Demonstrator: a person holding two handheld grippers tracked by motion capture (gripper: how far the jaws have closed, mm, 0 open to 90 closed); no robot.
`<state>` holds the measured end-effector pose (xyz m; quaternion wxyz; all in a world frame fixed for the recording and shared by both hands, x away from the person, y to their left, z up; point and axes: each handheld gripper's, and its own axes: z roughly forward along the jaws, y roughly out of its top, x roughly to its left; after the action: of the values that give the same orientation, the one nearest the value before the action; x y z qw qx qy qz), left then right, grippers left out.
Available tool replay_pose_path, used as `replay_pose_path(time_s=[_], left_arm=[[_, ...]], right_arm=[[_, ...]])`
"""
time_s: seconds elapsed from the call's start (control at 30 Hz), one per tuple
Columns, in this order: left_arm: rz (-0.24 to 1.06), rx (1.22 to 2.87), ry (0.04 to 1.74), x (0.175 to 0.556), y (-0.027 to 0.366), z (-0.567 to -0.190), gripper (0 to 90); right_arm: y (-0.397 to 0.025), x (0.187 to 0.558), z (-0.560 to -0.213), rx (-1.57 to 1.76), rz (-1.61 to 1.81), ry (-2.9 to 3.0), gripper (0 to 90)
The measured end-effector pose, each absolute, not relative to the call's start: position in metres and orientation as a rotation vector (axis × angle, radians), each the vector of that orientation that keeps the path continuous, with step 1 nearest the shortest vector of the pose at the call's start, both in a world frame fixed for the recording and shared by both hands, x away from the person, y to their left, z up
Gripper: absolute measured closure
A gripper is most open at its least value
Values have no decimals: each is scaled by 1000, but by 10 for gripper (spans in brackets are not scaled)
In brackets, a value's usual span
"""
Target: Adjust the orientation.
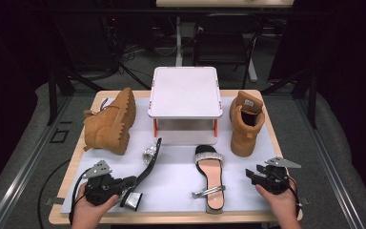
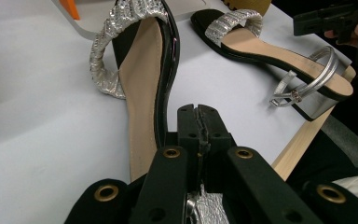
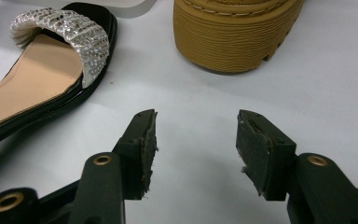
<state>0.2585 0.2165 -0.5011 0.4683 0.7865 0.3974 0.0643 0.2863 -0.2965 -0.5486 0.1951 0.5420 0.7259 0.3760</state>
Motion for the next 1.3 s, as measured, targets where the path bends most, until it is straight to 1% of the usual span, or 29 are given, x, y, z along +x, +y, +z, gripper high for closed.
replay_pose_path(time_s=[0.07,0.1,0.13,0.23,0.37,0.43,0.6,0.77,0.9,1.03,1.17,1.3], left_arm=[[194,1959,963,256,214,-500,878],[194,1959,963,256,214,-500,800],[206,1963,961,255,213,-501,800],[224,1993,962,254,211,-504,709],[234,1995,977,253,214,-506,658],[231,1995,987,252,218,-508,647],[225,1984,1012,249,226,-511,651],[197,1940,1029,248,236,-510,692],[163,1928,1029,250,239,-510,743],[146,1943,1000,251,234,-508,798],[148,1951,969,252,226,-505,807],[116,1950,938,254,217,-503,811]], right_arm=[[-296,286,-548,1520,1055,2034,475],[-296,286,-548,1520,1055,2034,475],[-296,286,-548,1518,1054,2036,474],[-297,286,-548,1519,1056,2035,473],[-298,286,-549,1519,1065,2034,472],[-298,285,-548,1524,1064,2031,473],[-299,285,-549,1532,1069,2024,472],[-298,285,-548,1527,1068,2031,472],[-298,285,-549,1530,1068,2028,472],[-298,286,-549,1533,1065,2031,472],[-298,286,-549,1532,1065,2035,473],[-297,286,-550,1533,1072,2036,473]])
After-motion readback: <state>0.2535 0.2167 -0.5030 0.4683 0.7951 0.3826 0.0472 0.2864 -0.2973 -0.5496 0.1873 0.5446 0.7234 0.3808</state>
